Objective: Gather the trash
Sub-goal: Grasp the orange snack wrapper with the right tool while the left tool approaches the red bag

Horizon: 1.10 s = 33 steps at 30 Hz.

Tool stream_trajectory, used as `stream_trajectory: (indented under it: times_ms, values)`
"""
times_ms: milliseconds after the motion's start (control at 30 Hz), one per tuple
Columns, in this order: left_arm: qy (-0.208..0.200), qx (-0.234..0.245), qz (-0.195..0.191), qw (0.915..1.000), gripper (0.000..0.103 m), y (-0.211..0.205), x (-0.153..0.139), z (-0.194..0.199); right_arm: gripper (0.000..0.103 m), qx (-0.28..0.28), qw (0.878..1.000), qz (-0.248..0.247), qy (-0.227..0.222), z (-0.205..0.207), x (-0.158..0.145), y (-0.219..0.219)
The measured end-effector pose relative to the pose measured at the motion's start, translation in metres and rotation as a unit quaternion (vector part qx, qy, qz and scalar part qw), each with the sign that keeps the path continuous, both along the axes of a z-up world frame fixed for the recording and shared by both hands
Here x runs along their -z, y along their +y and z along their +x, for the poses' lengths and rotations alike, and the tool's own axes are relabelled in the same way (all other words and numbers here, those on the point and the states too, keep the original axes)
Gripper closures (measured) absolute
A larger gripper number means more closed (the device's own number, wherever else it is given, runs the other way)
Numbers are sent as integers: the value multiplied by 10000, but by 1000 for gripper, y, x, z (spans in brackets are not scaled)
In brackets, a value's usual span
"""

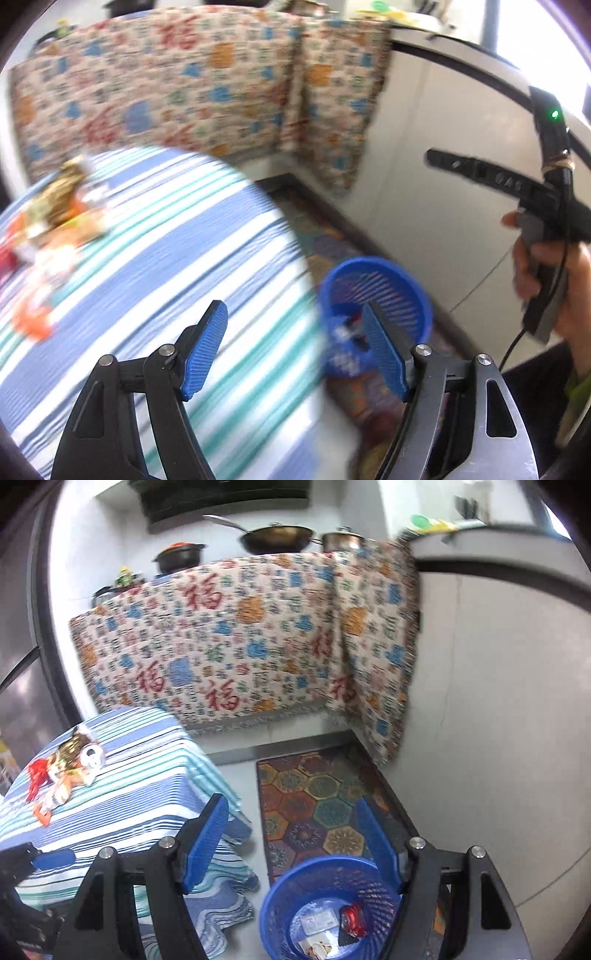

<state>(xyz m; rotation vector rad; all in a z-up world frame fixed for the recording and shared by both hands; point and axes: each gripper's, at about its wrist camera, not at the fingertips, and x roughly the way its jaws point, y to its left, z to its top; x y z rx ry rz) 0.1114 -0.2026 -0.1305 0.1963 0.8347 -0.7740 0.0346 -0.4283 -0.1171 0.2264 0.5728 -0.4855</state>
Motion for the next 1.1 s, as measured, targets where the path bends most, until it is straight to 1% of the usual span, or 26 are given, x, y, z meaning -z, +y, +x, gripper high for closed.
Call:
stream_trajectory:
  times_ms: [100, 200, 267, 367, 433, 500, 600, 700, 767, 800, 867, 933, 1000, 1100]
  values:
    - [23, -486, 294, 9984, 26, 59, 9, 8, 29, -448, 9990, -85, 31, 21, -2, 33]
    - [252, -1072, 443, 9929, 26, 112, 22, 27, 29, -982, 9949, -161, 161, 50, 0, 73]
    - [299, -1496, 385, 9875, 26, 147, 22, 42, 29, -1323, 9908, -169, 246, 68, 5, 101]
    - [149, -2031, 327, 9785, 26, 187, 18, 65, 29, -1819, 9826, -65, 368, 95, 11, 144]
    - [86, -2315, 282, 9724, 26, 217, 17, 84, 29, -2092, 9770, 96, 410, 113, 16, 172]
    - [32, -2555, 263, 9664, 26, 237, 15, 109, 29, -2281, 9723, 254, 431, 129, 18, 195]
    - [-62, -2836, 248, 9586, 26, 255, 14, 147, 29, -2475, 9663, 547, 450, 157, 22, 232]
    - [-17, -2986, 97, 9543, 25, 263, 15, 177, 29, -2483, 9638, 860, 447, 177, 27, 252]
    - [70, -3083, -86, 9512, 21, 263, 17, 194, 29, -2383, 9637, 1124, 438, 192, 34, 260]
    - [85, -3141, -138, 9493, 21, 265, 17, 200, 29, -2290, 9629, 1358, 444, 200, 40, 262]
    - [124, -3261, -196, 9450, 21, 264, 18, 213, 29, -2132, 9603, 1732, 488, 213, 51, 264]
    - [195, -3323, -251, 9426, 20, 261, 21, 223, 29, -2048, 9572, 1966, 564, 222, 61, 269]
    - [218, -3378, -97, 9409, 17, 257, 27, 232, 29, -2072, 9569, 1912, 693, 228, 66, 279]
    - [186, -3476, 212, 9372, 16, 253, 38, 244, 29, -2175, 9584, 1632, 872, 230, 71, 294]
